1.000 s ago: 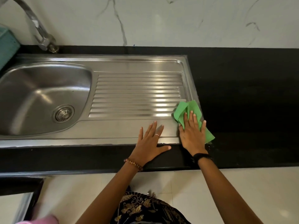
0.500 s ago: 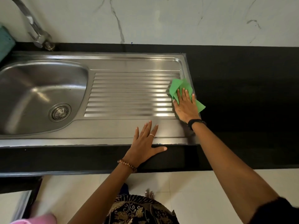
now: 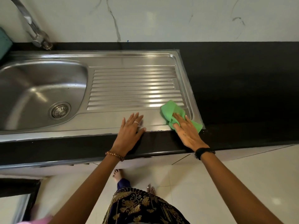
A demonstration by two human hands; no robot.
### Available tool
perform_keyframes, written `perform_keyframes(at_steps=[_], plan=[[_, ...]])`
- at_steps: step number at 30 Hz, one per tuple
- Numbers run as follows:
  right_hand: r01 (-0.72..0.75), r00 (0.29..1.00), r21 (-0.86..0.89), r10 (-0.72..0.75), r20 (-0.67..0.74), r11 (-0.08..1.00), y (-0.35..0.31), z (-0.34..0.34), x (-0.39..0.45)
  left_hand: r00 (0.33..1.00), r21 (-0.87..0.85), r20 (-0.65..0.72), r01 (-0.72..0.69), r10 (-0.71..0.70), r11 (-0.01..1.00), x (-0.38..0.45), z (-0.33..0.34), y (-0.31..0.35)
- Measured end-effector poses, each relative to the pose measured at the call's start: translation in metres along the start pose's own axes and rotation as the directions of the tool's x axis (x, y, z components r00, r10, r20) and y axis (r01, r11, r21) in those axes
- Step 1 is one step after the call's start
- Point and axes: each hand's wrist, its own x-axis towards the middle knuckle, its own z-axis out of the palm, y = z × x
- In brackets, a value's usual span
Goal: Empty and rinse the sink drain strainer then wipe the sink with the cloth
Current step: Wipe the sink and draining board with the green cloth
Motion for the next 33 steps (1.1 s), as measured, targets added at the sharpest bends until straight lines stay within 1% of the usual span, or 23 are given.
perform_keyframes(at_steps=[3, 6, 9, 12, 15, 17, 18, 20, 22, 24, 28, 30, 33], plan=[[0.14, 0.989, -0.04, -0.137, 0.063, 0.989, -0.037, 0.035, 0.005, 0.992, -0.002, -0.072, 0.104, -0.104, 0.995, -0.014, -0.017, -0.028], [0.266, 0.957, -0.064, -0.256, 0.139, 0.962, -0.078, 0.072, 0.021, 0.97, 0.003, -0.123, 0.212, -0.21, 0.977, -0.032, -0.035, -0.056], [0.362, 0.914, -0.085, -0.336, 0.226, 0.928, -0.114, 0.1, 0.036, 0.942, 0.008, -0.15, 0.305, -0.3, 0.952, -0.048, -0.052, -0.08], [0.42, 0.883, -0.111, -0.377, 0.278, 0.901, -0.125, 0.11, 0.039, 0.918, 0.049, -0.157, 0.375, -0.363, 0.926, -0.06, -0.066, -0.1], [0.409, 0.882, -0.057, -0.378, 0.28, 0.911, -0.108, 0.091, 0.033, 0.922, 0.16, -0.147, 0.379, -0.358, 0.911, -0.067, -0.078, -0.12], [0.343, 0.912, -0.045, -0.322, 0.253, 0.938, -0.083, 0.069, 0.028, 0.93, 0.214, -0.156, 0.362, -0.334, 0.907, -0.072, -0.083, -0.132], [0.287, 0.935, -0.054, -0.267, 0.235, 0.956, -0.067, 0.056, 0.024, 0.934, 0.233, -0.168, 0.349, -0.316, 0.908, -0.075, -0.085, -0.138], [0.153, 0.969, -0.055, -0.139, 0.204, 0.987, -0.042, 0.032, 0.014, 0.926, 0.194, -0.225, 0.349, -0.304, 0.917, -0.081, -0.089, -0.147], [0.095, 0.974, -0.037, -0.085, 0.21, 0.995, -0.035, 0.023, 0.01, 0.915, 0.148, -0.251, 0.358, -0.315, 0.922, -0.085, -0.094, -0.157], [0.134, 0.966, -0.033, -0.124, 0.227, 0.99, -0.042, 0.028, 0.014, 0.909, 0.101, -0.247, 0.368, -0.335, 0.924, -0.087, -0.097, -0.165], [0.293, 0.92, -0.089, -0.256, 0.296, 0.952, -0.085, 0.063, 0.039, 0.894, 0.008, -0.243, 0.391, -0.378, 0.92, -0.083, -0.112, -0.181], [0.381, 0.883, -0.104, -0.328, 0.336, 0.919, -0.113, 0.089, 0.053, 0.905, -0.016, -0.215, 0.374, -0.368, 0.927, -0.081, -0.123, -0.189], [0.514, 0.801, -0.087, -0.44, 0.406, 0.854, -0.161, 0.132, 0.077, 0.938, -0.028, -0.131, 0.32, -0.321, 0.947, -0.081, -0.143, -0.206]])
